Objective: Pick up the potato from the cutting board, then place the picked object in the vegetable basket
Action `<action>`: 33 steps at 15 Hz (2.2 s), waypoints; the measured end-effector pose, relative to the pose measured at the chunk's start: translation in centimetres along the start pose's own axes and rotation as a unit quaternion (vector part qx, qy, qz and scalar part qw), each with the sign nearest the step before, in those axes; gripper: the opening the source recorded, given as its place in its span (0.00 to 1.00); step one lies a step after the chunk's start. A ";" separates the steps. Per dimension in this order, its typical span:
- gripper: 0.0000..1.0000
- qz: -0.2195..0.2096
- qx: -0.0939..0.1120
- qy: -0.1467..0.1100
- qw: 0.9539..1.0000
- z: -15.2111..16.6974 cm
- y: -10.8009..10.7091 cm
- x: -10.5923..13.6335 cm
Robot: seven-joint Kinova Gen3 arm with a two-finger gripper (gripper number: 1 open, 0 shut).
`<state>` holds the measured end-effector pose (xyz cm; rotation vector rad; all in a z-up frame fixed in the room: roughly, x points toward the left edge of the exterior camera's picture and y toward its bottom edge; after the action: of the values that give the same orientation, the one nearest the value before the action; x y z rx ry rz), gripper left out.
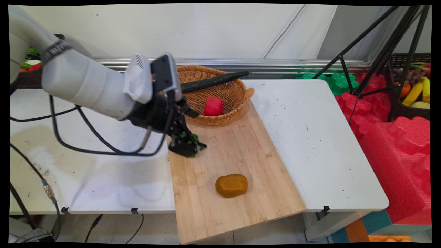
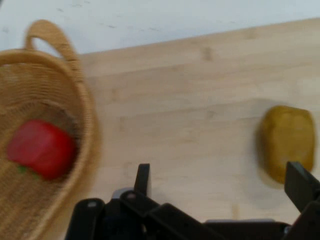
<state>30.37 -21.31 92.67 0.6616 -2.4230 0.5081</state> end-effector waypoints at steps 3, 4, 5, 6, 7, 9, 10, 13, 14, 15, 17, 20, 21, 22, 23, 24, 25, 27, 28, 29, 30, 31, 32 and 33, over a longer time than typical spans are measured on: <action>1.00 0.008 -0.020 -0.019 1.000 1.5 1.7 1.2; 1.00 0.011 -0.029 -0.029 0.999 2.3 2.4 1.6; 1.00 0.014 -0.036 -0.037 0.999 3.1 3.0 2.0; 1.00 0.017 -0.044 -0.047 0.998 4.0 3.7 2.4; 1.00 0.020 -0.051 -0.055 0.997 4.9 4.2 2.7; 1.00 0.023 -0.060 -0.066 0.996 6.2 4.9 3.2; 1.00 0.024 -0.063 -0.072 0.995 7.0 5.2 3.5; 1.00 0.022 -0.071 -0.089 0.993 9.2 5.8 4.1; 1.00 0.021 -0.072 -0.094 0.993 9.7 5.9 4.1; 1.00 0.021 -0.074 -0.100 0.992 10.4 6.1 4.2; 1.00 0.021 -0.078 -0.109 0.991 11.6 6.3 4.3; 1.00 0.021 -0.085 -0.121 0.989 13.0 6.7 4.2; 1.00 0.021 -0.086 -0.125 0.988 13.5 6.8 4.2; 1.00 0.021 -0.087 -0.128 0.988 13.9 6.9 4.2; 1.00 0.021 -0.088 -0.132 0.987 14.6 7.0 4.1; 1.00 0.021 -0.088 -0.135 0.987 14.9 7.1 4.0; 1.00 0.020 -0.087 -0.137 0.987 15.1 7.1 3.9; 1.00 0.021 -0.082 -0.141 0.986 15.6 7.1 3.7; 1.00 0.021 -0.078 -0.142 0.987 15.8 7.1 3.6; 1.00 0.022 -0.075 -0.142 0.987 15.9 7.1 3.6; 0.00 0.023 -0.071 -0.141 0.987 15.9 7.0 3.6; 0.00 0.023 -0.068 -0.140 0.988 15.8 6.9 3.5; 0.00 0.024 -0.065 -0.138 0.988 15.7 6.9 3.6; 0.00 0.025 -0.062 -0.135 0.989 15.5 6.8 3.6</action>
<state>17.47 -24.60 81.64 0.6527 -2.7044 0.2988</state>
